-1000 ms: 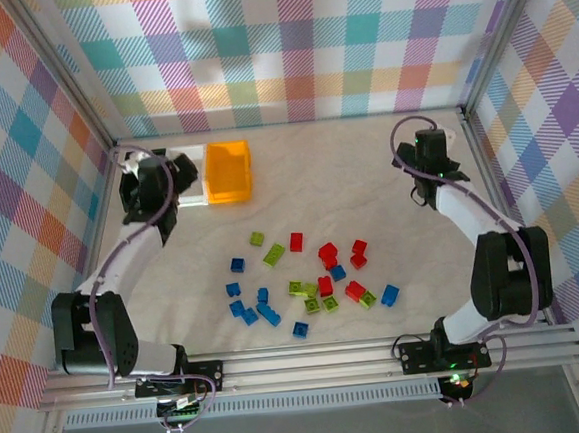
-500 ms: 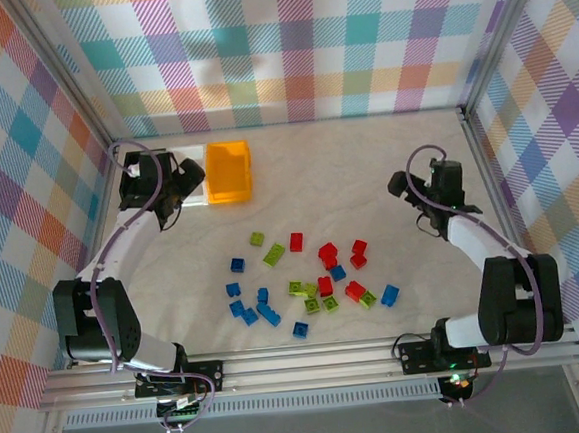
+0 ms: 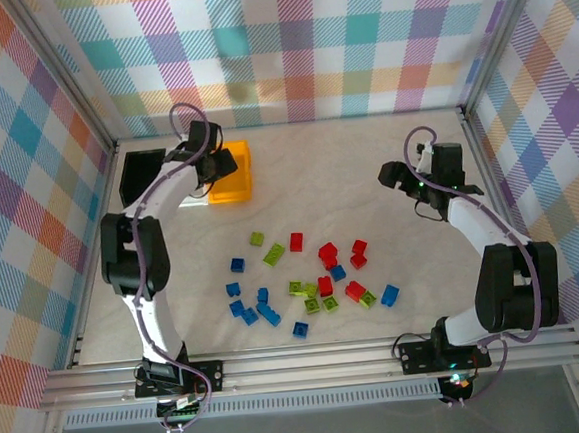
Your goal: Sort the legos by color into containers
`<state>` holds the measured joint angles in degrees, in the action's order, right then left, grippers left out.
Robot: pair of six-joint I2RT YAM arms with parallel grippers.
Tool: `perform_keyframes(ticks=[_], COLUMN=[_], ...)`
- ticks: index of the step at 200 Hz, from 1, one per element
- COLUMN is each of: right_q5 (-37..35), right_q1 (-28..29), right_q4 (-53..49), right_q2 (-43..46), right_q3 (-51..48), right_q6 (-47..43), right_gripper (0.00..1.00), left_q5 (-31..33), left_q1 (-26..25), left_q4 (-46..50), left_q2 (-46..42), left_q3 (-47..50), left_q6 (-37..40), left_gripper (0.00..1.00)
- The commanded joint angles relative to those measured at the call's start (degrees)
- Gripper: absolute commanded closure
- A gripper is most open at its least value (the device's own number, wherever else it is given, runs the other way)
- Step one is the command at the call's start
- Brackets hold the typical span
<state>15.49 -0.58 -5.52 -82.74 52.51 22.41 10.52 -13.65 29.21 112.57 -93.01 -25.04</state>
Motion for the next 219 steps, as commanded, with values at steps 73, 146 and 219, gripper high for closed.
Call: perform_keyframes(ticks=[73,146,219], right_q5=[-1.4,-1.9,-6.4], right_q1=[2.3,2.6,2.6], right_q4=[-1.4,-1.2,-3.3], right_q2=[-0.1,1.1,0.8], right_q3=[-0.1,-0.9,0.1], right_q6=[-0.6,0.7,2.5], right_gripper=[0.11,0.12,0.1], left_q5=[0.2,-4.3,-7.8], left_q1=[-7.3,-12.4,-25.4], left_q4=[2.8,2.2,-1.5], left_q2=[11.9,15.2,15.2], left_q3=[-12.7,-15.6,-16.4], left_q6=[3.5,3.6,-4.0], left_gripper=[0.29,0.46,0.47])
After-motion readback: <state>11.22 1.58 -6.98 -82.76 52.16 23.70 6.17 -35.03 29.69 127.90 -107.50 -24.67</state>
